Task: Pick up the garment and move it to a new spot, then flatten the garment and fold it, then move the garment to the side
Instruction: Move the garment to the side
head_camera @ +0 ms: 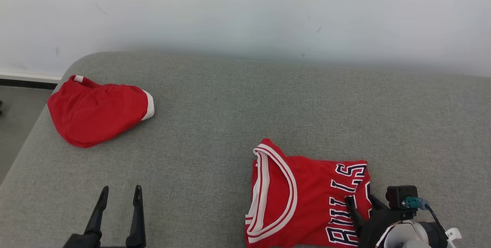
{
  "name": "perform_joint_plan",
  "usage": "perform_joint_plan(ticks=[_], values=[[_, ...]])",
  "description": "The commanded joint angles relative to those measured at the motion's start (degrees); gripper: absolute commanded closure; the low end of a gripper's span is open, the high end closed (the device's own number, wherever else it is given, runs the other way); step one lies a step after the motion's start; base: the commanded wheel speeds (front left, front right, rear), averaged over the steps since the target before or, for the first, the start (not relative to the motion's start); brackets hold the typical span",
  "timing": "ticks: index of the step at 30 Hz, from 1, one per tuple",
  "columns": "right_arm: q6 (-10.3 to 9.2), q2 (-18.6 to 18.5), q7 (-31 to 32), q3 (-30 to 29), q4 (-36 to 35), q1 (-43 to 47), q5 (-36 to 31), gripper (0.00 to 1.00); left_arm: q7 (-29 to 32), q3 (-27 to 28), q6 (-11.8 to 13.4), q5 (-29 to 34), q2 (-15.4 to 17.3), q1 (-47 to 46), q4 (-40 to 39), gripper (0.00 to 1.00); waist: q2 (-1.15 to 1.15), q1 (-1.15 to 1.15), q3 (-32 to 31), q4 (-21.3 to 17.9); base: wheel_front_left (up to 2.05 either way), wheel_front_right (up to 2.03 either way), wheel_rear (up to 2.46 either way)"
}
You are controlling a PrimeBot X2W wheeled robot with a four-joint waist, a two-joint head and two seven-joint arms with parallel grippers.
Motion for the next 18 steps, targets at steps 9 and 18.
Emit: perform_joint_plan(ticks=[9,18], values=[[-0.14,1.42,2.01,2.09,4.42,-1.56,3.35,1.0,-0.18,0.05,-0.05,-0.3,-0.4,-1.55,0.03,0.0,0.0,0.0,1.14,-0.29,0.0,0.0,0.0],[-0.16,-3.79,1.12,4.67,1.65,-10.15,4.77,1.0,-0.18,-0.85,0.02,-1.14,-0.62,-3.63,-0.68,0.0,0.0,0.0,5.46,-1.39,0.0,0.0,0.0]])
